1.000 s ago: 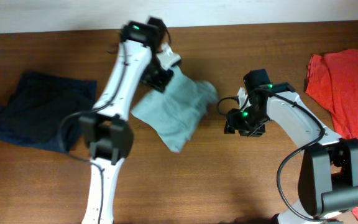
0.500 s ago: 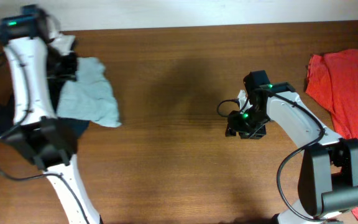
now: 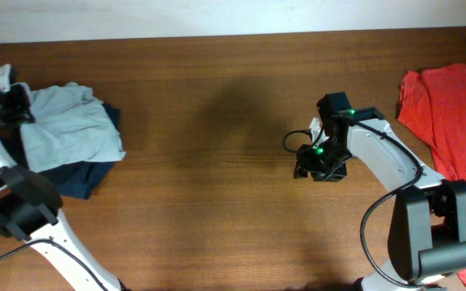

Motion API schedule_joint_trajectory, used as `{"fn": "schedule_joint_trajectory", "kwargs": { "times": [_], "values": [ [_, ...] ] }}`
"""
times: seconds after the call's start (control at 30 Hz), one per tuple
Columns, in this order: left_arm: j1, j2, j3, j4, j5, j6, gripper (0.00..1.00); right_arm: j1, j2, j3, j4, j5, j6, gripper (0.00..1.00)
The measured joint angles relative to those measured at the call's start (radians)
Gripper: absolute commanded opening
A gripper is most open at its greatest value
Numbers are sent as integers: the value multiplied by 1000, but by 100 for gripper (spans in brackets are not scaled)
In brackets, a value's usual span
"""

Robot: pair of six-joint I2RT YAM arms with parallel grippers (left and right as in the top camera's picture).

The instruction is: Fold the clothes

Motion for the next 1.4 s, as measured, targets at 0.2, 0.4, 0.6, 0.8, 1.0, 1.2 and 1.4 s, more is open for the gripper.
{"fn": "schedule_joint_trajectory", "kwargs": {
  "times": [0.2,0.4,0.6,0.8,1.0,1.2,1.4],
  "values": [
    [63,0,0,-15,-8,-16,74,0,0,0,0,0,0,56],
    [95,0,0,-54,-2,-29,53,0,0,0,-30,0,0,56],
    [97,-48,-8,-54,41,-41,33,0,0,0,-34,0,0,55],
    [-11,-356,-11,-40,111,10,66,-19,-57,85,-56,-8,-55,57],
    [-202,-649,6,-52,202,102,73,-58,-312,293,-90,11,-111,68],
    [-364,-750,0,-54,163,48,80,-74,-635,404,-101,101,-140,99],
    [-565,-808,-147,-55,61,20,99,-75,-778,404,-158,151,-141,99]
  ]
}}
